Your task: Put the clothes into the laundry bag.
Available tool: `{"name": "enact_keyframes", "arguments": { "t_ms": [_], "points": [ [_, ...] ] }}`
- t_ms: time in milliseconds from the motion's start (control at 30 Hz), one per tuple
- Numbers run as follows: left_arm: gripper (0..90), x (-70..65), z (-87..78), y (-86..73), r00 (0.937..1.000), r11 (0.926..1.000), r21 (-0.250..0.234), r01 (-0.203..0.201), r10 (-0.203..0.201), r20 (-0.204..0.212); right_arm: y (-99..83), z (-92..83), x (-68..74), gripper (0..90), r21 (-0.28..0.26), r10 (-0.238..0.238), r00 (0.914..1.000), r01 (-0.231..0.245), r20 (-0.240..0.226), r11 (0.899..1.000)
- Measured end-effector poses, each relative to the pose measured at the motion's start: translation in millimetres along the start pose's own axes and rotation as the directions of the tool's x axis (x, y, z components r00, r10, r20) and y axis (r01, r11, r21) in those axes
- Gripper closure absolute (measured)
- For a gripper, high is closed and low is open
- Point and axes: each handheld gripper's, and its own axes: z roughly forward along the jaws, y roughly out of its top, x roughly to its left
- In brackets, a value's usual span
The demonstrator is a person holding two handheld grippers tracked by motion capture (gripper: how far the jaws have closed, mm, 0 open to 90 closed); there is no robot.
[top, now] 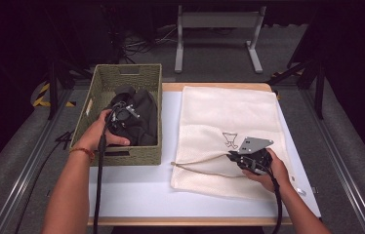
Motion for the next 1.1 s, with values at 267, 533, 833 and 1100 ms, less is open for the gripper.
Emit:
{"name": "enact_keyframes", "arguments": {
  "t_ms": [267,533,833,1100],
  "points": [
    [0.3,3.5,-3.7,6.5,0.9797,0.9984,0.0,0.057,-0.056,-0.193,-0.6,2.3,0.7,84.6,0.009,0.0,1.0,0.0,-0.005,1.0],
    [1.7,-0.2,-30.4,-5.6,0.9844,0.9844,-0.176,-0.001,-0.03,-0.173,-1.7,3.5,-1.5,84.0,0.007,0.014,0.9997,-0.014,-0.019,1.0],
    [1.6,-1.4,-32.6,-13.8,0.9919,0.9937,-0.108,-0.029,0.015,-0.126,-2.5,2.7,-0.9,83.6,0.013,0.015,0.9997,-0.015,-0.02,1.0],
    [0.0,-3.5,-4.4,-0.2,0.9953,0.9981,-0.012,-0.061,0.06,-0.077,-2.7,3.3,-0.5,83.6,0.02,0.013,0.9996,-0.013,-0.023,1.0]
  ]
}}
